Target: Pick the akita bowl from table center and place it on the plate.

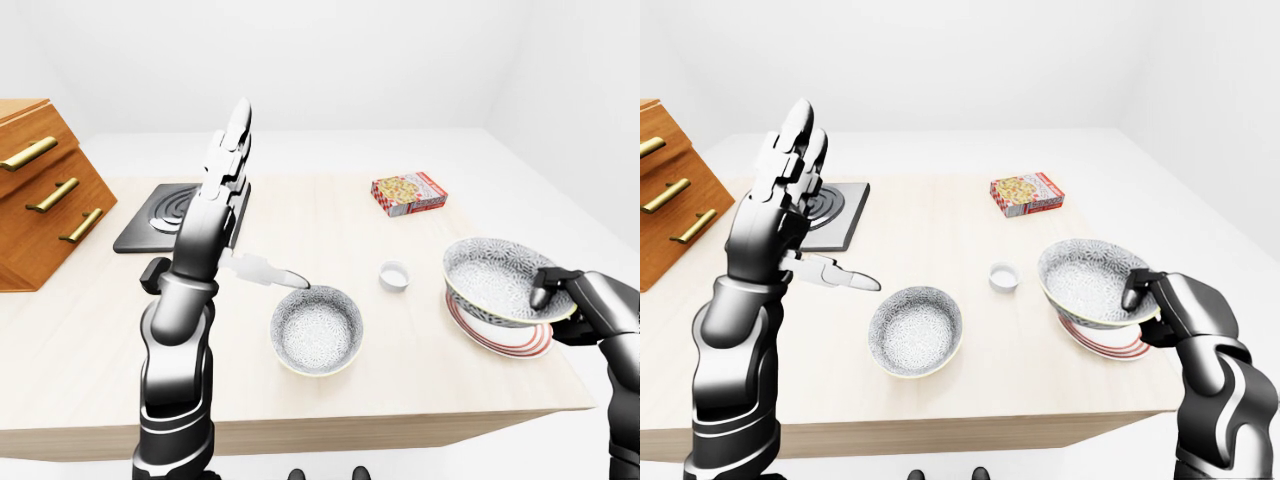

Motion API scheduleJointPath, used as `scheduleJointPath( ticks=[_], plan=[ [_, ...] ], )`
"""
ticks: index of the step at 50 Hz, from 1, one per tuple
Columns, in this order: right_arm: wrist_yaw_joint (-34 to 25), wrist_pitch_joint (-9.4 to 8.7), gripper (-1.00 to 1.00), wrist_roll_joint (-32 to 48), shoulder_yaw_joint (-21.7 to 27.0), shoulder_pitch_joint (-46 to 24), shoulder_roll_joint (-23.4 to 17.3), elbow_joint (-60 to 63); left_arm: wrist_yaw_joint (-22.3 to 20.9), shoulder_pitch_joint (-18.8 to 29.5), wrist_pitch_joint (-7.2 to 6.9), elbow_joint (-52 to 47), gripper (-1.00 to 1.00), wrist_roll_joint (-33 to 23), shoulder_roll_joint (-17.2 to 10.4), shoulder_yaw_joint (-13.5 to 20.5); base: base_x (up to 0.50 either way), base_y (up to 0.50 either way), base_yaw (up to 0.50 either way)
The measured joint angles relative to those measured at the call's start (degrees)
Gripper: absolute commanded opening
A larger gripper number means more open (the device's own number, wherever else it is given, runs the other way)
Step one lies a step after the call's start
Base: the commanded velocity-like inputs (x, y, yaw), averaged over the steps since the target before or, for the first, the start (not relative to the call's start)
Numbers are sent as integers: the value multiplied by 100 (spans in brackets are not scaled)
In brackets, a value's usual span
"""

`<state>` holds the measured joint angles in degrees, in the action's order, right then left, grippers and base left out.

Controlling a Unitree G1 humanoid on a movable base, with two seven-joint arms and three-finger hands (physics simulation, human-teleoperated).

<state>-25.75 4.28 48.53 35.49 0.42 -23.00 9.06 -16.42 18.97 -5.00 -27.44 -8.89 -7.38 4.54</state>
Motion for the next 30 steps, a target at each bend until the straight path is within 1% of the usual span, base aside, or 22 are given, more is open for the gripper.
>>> scheduleJointPath(
  ticks=[9, 30],
  plan=[
    [397, -89, -100, 108, -167, -153, -206, -550, -15, 6, 0, -22, 100, 9, -7, 1, 0, 0, 0],
    [1213, -19, -100, 80, -385, -326, -623, -1856, -39, -16, 0, 20, 100, 13, -5, 3, 0, 0, 0]
  ],
)
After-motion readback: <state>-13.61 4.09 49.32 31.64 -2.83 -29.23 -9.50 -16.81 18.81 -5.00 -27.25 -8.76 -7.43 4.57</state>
